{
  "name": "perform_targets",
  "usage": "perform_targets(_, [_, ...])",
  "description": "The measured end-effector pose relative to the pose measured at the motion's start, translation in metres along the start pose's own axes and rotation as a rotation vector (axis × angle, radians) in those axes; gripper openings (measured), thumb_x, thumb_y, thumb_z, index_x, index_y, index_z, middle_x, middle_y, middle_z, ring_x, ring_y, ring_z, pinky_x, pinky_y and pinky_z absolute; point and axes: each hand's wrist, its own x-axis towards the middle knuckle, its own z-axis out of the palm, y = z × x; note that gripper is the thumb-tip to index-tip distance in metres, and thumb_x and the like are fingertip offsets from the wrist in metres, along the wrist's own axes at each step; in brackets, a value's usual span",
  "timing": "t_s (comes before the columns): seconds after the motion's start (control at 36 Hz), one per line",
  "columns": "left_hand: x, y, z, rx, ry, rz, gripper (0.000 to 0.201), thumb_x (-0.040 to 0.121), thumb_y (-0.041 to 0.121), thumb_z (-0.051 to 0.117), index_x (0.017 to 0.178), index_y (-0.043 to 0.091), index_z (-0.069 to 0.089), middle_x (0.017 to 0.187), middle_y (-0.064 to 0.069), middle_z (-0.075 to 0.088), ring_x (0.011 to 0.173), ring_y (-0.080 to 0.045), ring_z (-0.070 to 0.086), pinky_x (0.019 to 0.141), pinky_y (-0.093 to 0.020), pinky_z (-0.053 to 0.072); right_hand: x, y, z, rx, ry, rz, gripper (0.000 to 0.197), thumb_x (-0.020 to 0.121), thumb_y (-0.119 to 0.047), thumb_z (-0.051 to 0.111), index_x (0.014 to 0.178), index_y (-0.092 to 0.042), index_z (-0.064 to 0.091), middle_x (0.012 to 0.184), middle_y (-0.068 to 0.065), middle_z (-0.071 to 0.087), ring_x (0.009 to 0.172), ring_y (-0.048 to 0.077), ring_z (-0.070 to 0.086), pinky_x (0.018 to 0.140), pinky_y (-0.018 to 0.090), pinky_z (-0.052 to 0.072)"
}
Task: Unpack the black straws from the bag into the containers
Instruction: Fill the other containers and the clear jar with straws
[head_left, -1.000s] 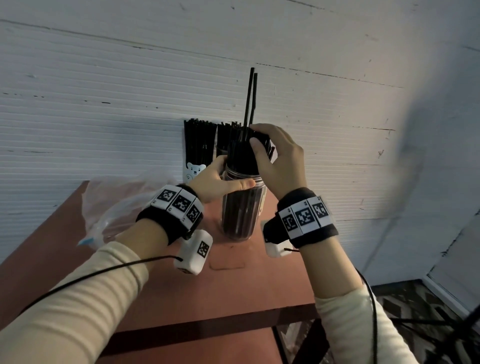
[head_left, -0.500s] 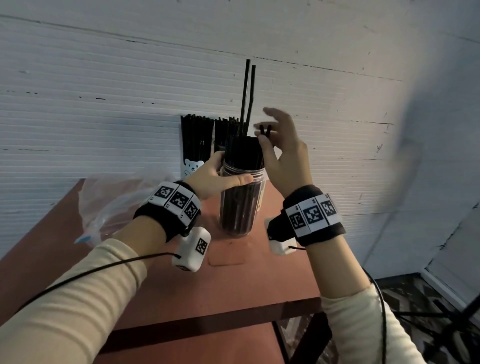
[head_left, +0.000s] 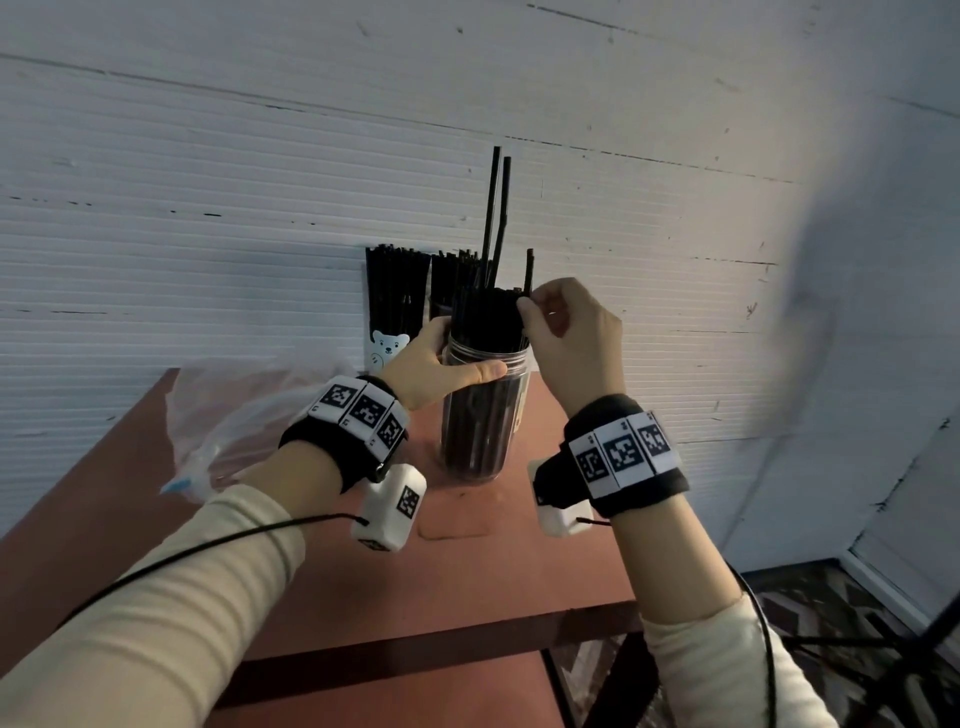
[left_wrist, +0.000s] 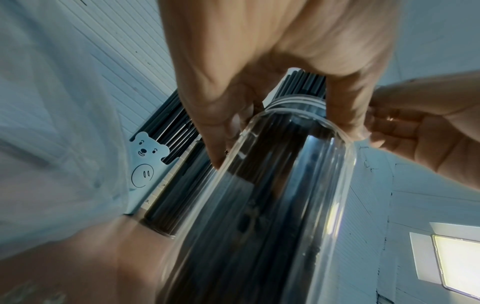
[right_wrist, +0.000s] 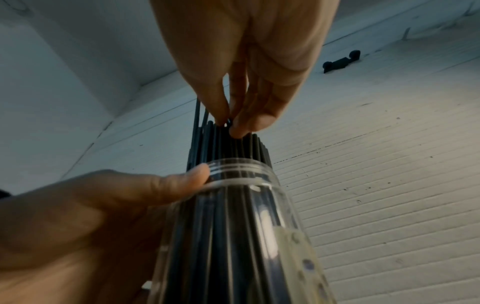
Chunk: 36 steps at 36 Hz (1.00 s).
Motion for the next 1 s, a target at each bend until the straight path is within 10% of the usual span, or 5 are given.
perform_targets(0.25, [0.001, -0.002, 0.0, -0.003, -0.008, 0.009, 0.083, 0.075, 0.038, 0.079, 0.144, 0.019, 0.036, 0.135, 0.008, 0.052, 0.123, -0.008, 0.05, 0.106, -0.028, 0.038, -0.001, 0.0, -0.001, 0.003, -0.021, 0.018, 0.006, 0.087, -0.011, 0.061, 0.091, -0.013, 0.066, 0.082, -0.002, 0.068, 0.075, 0.013, 0.065, 0.069, 0.019, 0.05])
perform_targets(0.75, [0.001, 0.002, -0.002, -0.034, -0.04, 0.031, 0.107, 0.055, 0.053, 0.087, 0.142, 0.015, 0.038, 0.131, 0.006, 0.057, 0.12, -0.007, 0.055, 0.106, -0.029, 0.041, -0.009, 0.005, -0.008, -0.072, -0.121, 0.099, 0.005, 0.084, -0.012, 0.061, 0.083, -0.013, 0.066, 0.07, -0.009, 0.061, 0.065, 0.001, 0.055, 0.059, 0.003, 0.039])
perform_targets(0.89, [0.003, 0.004, -0.005, 0.008, -0.067, 0.018, 0.094, 0.068, 0.044, 0.081, 0.145, 0.015, 0.034, 0.135, 0.004, 0.055, 0.122, -0.009, 0.053, 0.108, -0.03, 0.04, 0.005, 0.001, -0.009, -0.007, -0.056, 0.105, 0.009, 0.088, -0.016, 0.061, 0.084, -0.013, 0.069, 0.076, -0.002, 0.071, 0.074, 0.01, 0.065, 0.068, 0.014, 0.048])
perform_targets(1.0, [0.005, 0.0, -0.005, 0.002, -0.069, 0.009, 0.085, 0.075, 0.037, 0.079, 0.145, 0.018, 0.035, 0.134, 0.007, 0.056, 0.121, -0.008, 0.053, 0.107, -0.029, 0.039, 0.009, -0.003, -0.008, -0.022, -0.076, 0.098, 0.004, 0.085, -0.016, 0.066, 0.086, -0.013, 0.069, 0.074, -0.006, 0.066, 0.069, 0.003, 0.059, 0.064, 0.003, 0.042])
